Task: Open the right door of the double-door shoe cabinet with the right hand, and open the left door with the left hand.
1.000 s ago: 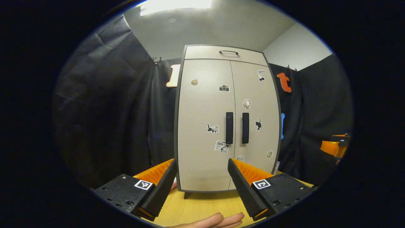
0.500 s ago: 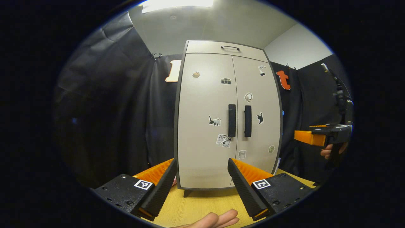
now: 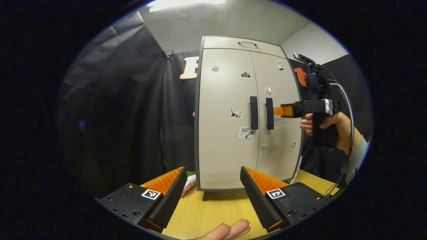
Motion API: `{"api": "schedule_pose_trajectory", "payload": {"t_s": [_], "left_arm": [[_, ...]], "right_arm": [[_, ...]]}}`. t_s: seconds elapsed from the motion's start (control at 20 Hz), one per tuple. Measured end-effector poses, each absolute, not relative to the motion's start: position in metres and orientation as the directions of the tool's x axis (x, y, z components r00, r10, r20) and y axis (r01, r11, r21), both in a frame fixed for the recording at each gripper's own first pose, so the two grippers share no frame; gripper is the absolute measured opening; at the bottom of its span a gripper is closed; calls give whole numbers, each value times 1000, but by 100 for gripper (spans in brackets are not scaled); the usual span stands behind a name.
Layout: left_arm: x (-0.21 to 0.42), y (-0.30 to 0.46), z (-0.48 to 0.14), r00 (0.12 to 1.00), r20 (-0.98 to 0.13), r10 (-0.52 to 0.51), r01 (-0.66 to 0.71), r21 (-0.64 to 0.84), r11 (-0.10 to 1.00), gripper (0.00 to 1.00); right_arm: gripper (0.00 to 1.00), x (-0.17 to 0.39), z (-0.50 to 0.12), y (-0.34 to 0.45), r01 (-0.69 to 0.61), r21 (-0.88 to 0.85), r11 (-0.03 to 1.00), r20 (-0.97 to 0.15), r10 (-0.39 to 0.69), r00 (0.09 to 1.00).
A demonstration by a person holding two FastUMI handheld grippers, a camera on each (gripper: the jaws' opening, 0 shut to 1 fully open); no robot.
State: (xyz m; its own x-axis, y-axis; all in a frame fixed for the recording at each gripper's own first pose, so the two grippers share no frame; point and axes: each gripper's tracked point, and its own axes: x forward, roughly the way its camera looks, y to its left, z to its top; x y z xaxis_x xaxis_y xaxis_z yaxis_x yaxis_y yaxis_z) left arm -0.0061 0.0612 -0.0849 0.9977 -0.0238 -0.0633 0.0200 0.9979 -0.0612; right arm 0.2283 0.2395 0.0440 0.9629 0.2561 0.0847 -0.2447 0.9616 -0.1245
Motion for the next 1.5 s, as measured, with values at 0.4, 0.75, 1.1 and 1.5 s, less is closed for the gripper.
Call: {"api": "schedule_pose_trajectory", "payload": {"t_s": [0.4,0.75,1.1,1.5], "left_arm": [[-7,80,-92,998,-65,-16,12,-59,998,97],[-7,71,-97,995,-84,-53,48,-60,997,94],[-16,71,-83,996,-84,-36,35,-13,999,96],[-27,55,-69,996,-74,-44,42,-25,999,97]], "right_arm": [[78,285,22,257,-181,-23,983,-29,180,983],[35,289,23,266,-157,50,986,-39,159,986],[22,281,21,264,-210,20,978,-54,211,976],[22,257,28,252,-321,37,946,-53,323,945]]}}
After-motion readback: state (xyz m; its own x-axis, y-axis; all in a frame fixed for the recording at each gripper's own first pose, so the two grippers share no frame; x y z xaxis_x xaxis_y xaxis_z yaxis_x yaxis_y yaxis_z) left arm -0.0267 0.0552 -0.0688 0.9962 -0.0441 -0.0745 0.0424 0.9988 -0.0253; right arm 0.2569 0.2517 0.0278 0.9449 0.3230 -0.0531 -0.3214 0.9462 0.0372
